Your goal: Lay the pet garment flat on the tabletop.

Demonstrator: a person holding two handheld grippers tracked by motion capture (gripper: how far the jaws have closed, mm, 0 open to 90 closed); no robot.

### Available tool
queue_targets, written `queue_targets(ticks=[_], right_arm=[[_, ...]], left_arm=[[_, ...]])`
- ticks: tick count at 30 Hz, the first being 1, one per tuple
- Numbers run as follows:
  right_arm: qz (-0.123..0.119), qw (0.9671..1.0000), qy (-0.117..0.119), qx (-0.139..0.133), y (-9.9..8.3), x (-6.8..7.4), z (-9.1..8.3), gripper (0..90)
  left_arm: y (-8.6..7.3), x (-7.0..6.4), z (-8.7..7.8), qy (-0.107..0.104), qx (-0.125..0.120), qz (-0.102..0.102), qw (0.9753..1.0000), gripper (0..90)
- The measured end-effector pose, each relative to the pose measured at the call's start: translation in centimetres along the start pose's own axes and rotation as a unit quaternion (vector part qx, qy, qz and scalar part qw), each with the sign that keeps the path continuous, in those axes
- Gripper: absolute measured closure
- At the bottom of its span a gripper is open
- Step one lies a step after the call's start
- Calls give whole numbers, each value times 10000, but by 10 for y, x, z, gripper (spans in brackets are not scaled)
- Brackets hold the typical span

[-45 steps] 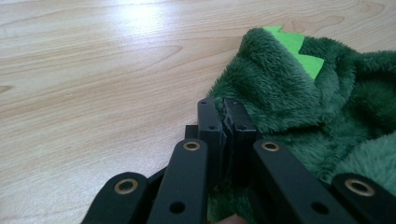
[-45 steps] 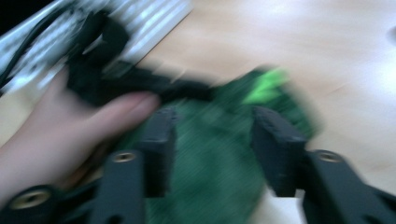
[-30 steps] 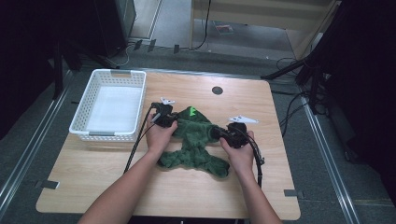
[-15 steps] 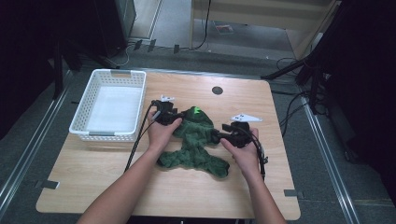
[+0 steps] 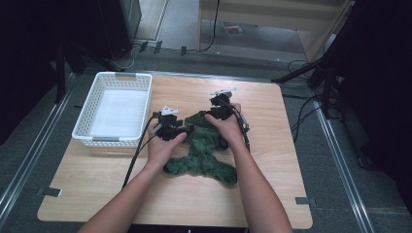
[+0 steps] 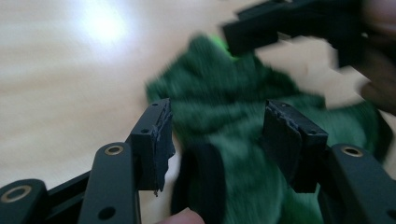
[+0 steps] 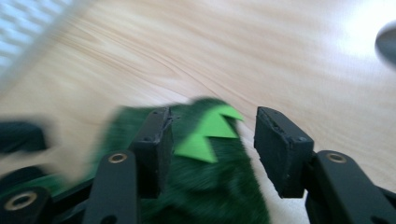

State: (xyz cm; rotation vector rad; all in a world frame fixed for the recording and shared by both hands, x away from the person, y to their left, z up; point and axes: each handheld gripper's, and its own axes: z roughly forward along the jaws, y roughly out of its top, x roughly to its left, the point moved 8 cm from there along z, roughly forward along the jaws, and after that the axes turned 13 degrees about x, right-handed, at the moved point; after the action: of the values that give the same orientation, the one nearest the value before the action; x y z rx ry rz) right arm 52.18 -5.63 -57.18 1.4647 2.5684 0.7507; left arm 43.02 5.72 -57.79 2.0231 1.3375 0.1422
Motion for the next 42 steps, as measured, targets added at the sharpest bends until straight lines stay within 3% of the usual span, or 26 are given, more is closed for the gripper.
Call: queue_targets(ticks=[2, 5, 7, 9, 11, 12, 13, 16, 17, 19, 21, 23, 25, 28, 31, 32, 35, 38, 40, 41, 42], right_arm=[[17, 9997, 48, 235, -3, 0, 12, 467], [-192, 9995, -73, 224, -4, 1, 16, 700], [-180, 9997, -116, 140, -1, -1, 14, 841], [-230, 9988, -347, -262, 9, -6, 6, 881], [-84, 9956, -347, -871, 20, -9, -7, 886], [56, 9946, -308, -988, 22, -10, -9, 887], [88, 9947, -402, -941, 22, -12, -7, 887], [-126, 9960, -814, -344, 10, -21, 12, 869], [-83, 9959, -857, -287, 6, -25, 16, 835], [150, 9971, -494, -555, 7, -28, 9, 682], [291, 9941, -407, -962, 9, -28, -10, 535], [306, 9897, -279, -1372, 7, -23, -37, 501], [195, 9878, -119, -1537, -4, -15, -62, 483], [101, 9899, 73, -1413, -37, -7, -83, 467], [-88, 9911, 654, -1155, -79, 8, -84, 459], [-175, 9926, 637, -1019, -90, 11, -79, 462], [-568, 9959, 248, -652, -108, 18, -62, 521], [-487, 9982, 186, -299, -115, 17, -43, 649], [-682, 9967, -173, -414, -116, 12, -39, 801], [-682, 9963, -206, -487, -118, 10, -40, 878], [-647, 9964, -117, -539, -119, 9, -41, 900]], left_arm=[[-6, -1, 3, 87, 115, 115, 9998, 434], [-12, -2, 5, 230, 144, 338, 9991, 434], [-15, -4, 7, 203, 218, 376, 9988, 433], [-16, -3, 10, 210, 260, 340, 9989, 433], [-18, -1, 13, 271, 299, 318, 9987, 433], [-17, -1, 13, 264, 278, 284, 9989, 435], [-17, 0, 13, 305, 287, 277, 9987, 436], [-16, -1, 14, 395, 324, 346, 9981, 436], [-16, 0, 13, 395, 324, 319, 9982, 434], [-15, 1, 11, 357, 232, 273, 9987, 425], [-12, 3, 4, 265, 1, 167, 9995, 416], [-8, 8, -3, 267, -201, 75, 9994, 412], [-7, 11, -9, 203, -244, 4, 9995, 413], [-9, 12, -10, 183, -120, -15, 9998, 422], [-13, 11, -5, 208, 29, 17, 9998, 468], [-14, 11, -3, 218, 56, -5, 9997, 494], [-16, 5, 4, 160, 164, 25, 9997, 617], [-17, 0, 6, 184, 266, 155, 9994, 717], [-18, 0, 6, 148, 362, 246, 9989, 804], [-19, 1, 6, 114, 413, 294, 9987, 824], [-19, 3, 5, 177, 422, 362, 9983, 835]])
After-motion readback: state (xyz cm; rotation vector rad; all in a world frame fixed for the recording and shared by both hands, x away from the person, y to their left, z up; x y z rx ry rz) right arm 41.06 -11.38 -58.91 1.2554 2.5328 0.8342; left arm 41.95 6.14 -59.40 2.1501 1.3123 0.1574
